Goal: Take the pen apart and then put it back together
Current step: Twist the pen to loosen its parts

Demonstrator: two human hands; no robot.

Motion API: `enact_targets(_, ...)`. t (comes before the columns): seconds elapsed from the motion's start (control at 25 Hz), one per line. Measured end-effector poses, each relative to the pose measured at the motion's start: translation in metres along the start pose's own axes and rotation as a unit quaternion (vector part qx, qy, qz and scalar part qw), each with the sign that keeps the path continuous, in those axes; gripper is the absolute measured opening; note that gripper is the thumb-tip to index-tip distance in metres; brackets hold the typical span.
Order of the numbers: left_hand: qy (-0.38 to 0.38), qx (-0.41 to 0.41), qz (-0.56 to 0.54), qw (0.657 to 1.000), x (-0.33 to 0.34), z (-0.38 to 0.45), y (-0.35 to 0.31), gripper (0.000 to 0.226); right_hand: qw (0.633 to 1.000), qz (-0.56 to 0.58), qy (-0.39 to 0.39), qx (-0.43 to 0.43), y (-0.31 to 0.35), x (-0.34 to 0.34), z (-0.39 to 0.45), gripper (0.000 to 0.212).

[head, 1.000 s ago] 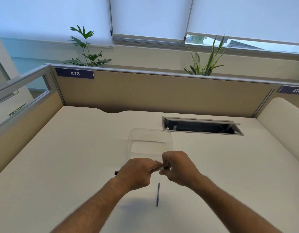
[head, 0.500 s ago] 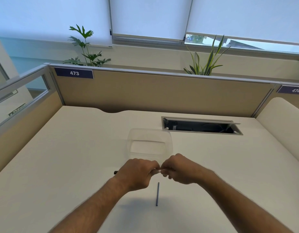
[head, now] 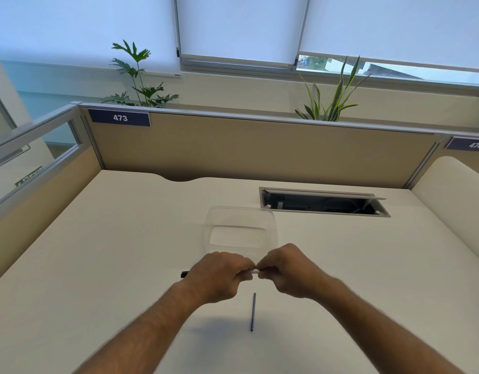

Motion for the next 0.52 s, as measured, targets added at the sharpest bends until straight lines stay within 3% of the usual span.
enact_targets(0.52, 0.053, -0.034, -0.101, 0.993, -0.003, 0.004, 0.005, 0.023, 0.989, -0.053, -0.096, -0.095, 0.01, -0.009, -0.013, 0.018)
Point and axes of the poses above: each hand's wrist, its own z-axis towards the middle knuckle, its own x-axis out of the palm, y = z × x, the point moved 5 cm from there along z, towards the middle knuckle, and after that the axes turned 4 degrees about -z, right-handed, at the moved point
